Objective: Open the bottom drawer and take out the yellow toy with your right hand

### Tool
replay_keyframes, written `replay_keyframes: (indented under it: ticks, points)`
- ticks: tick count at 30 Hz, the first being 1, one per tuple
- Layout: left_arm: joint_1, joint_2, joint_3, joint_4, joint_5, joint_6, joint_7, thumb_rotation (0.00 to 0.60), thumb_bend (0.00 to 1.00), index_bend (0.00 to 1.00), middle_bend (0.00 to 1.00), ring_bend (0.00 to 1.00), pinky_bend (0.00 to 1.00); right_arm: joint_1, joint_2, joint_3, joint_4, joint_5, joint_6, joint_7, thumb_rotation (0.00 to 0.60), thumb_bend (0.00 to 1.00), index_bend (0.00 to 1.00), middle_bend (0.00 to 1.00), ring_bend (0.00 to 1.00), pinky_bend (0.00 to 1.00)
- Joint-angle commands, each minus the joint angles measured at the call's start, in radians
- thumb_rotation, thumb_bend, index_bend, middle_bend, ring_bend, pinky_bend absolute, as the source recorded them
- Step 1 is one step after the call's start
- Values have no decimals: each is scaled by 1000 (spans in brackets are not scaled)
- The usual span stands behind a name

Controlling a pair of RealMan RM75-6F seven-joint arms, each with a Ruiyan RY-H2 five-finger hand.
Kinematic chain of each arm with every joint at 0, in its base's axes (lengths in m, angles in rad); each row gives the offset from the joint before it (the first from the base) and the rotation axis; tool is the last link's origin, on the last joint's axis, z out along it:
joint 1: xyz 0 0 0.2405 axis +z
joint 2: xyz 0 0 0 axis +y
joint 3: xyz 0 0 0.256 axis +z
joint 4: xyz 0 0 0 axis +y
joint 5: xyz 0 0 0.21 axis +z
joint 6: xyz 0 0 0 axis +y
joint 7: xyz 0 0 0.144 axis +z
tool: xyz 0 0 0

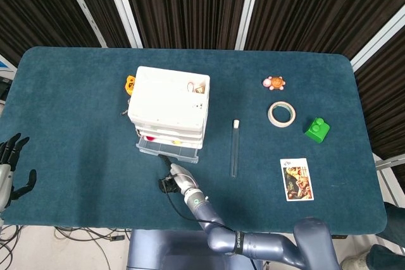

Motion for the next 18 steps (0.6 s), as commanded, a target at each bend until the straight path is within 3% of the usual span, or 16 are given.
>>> replay_keyframes:
  ticks: [1, 13, 18]
  points:
    - [0, 0, 0, 0, 0, 0, 0, 600, 478, 85, 0, 0, 0, -1, 7, -8, -15, 8, 16, -20, 600, 620, 76, 964, 975, 1000]
    - [0, 0, 0, -2, -1, 0, 6, 600, 478, 85, 0, 0, 0, -18, 72, -20, -114, 46, 59, -75, 600, 621, 126, 964, 975, 1000]
    - [0, -1, 1, -3, 0, -1, 10, 600, 478, 85, 0, 0, 0, -35, 123, -33, -201, 33, 74, -87, 600, 622, 132, 964, 975, 1000]
